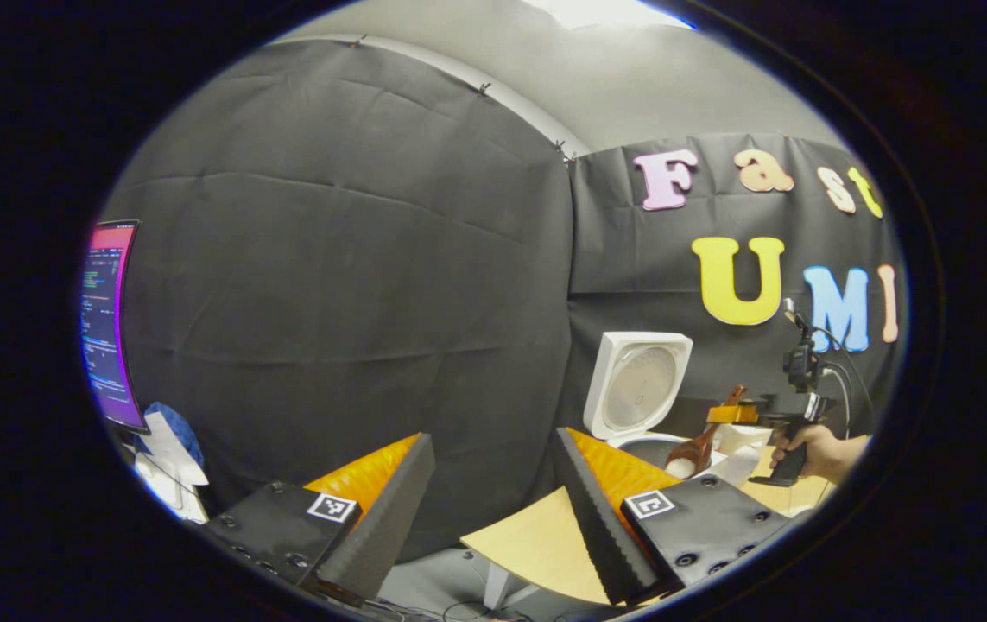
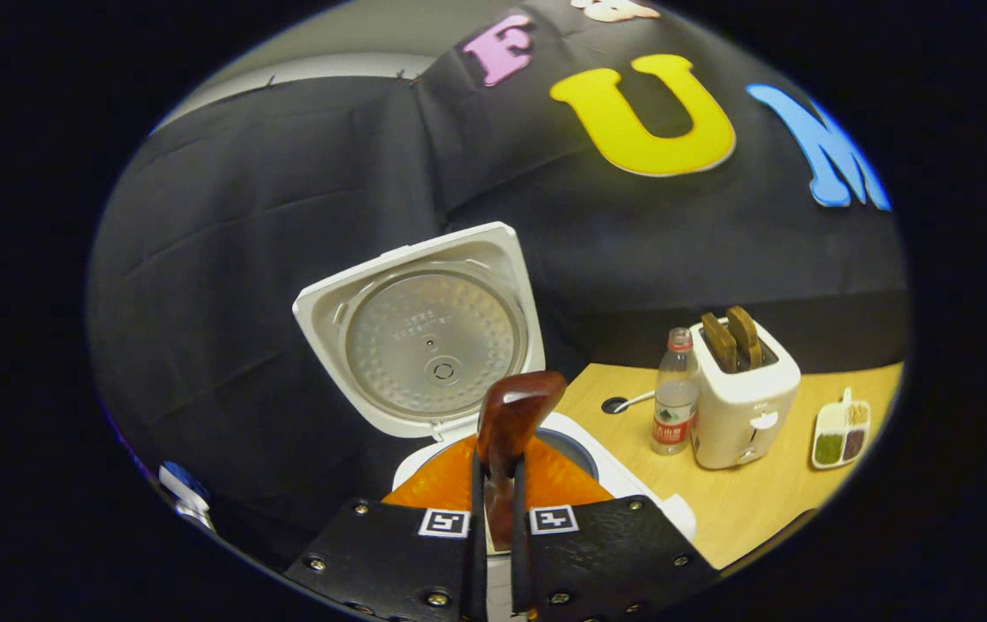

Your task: Close the left gripper, press the button to open the rice cooker; take a wooden spoon from the chopstick holder with the right hand, scoop a spoonful of rice and pour it into the rice cooker, then put the wooden spoon back into the chopstick holder.

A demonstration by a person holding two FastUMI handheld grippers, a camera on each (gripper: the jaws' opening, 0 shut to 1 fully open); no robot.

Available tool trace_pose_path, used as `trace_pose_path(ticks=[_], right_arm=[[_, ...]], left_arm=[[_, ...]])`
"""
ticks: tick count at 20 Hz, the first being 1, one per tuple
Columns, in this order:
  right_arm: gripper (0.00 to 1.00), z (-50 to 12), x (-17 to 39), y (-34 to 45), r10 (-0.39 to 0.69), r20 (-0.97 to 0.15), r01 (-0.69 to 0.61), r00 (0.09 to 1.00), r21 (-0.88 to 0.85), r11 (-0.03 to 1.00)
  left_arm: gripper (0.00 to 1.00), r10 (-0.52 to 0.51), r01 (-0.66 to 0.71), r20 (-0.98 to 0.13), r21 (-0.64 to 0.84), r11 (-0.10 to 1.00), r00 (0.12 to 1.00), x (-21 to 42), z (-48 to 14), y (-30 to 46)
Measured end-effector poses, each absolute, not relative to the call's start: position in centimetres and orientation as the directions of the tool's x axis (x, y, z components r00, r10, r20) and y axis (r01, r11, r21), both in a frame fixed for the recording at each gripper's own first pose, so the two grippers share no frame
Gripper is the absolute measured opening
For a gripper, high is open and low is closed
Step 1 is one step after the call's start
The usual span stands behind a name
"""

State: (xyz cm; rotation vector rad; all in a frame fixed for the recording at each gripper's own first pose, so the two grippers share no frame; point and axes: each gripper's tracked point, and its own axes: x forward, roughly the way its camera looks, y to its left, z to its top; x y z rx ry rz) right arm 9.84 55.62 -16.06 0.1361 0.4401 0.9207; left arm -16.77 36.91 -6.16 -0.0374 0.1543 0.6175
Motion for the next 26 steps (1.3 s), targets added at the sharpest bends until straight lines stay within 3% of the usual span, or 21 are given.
trace_pose_path(ticks=[6,11,13,20,26], right_arm=[[0.11,-14.9,9.5,55.9,0.798,-0.279,-0.837,0.534,-0.04,0.547],[0.11,-13.8,10.2,55.4,0.775,-0.227,-0.797,0.59,-0.319,0.513],[0.11,-13.5,10.2,55.2,0.77,-0.224,-0.788,0.597,-0.345,0.51],[0.11,-12.6,11.8,53.9,0.763,-0.253,-0.776,0.595,0.067,0.627],[0.11,-11.6,13.2,51.3,0.767,-0.257,-0.581,0.588,0.526,0.622]], left_arm=[[0.97,0.575,-0.582,-0.15,-0.001,0.813,0.804,-16.3,-6.2,37.3],[0.97,0.58,-0.588,-0.147,-0.01,0.809,0.801,-16.7,-6.3,37.5],[0.97,0.581,-0.589,-0.147,-0.014,0.808,0.8,-16.6,-6.5,37.5],[0.97,0.578,-0.584,-0.133,-0.008,0.812,0.805,-16.8,-5.8,37.0],[0.99,0.552,-0.56,-0.131,-0.025,0.828,0.823,-15.6,-5.5,35.9]])
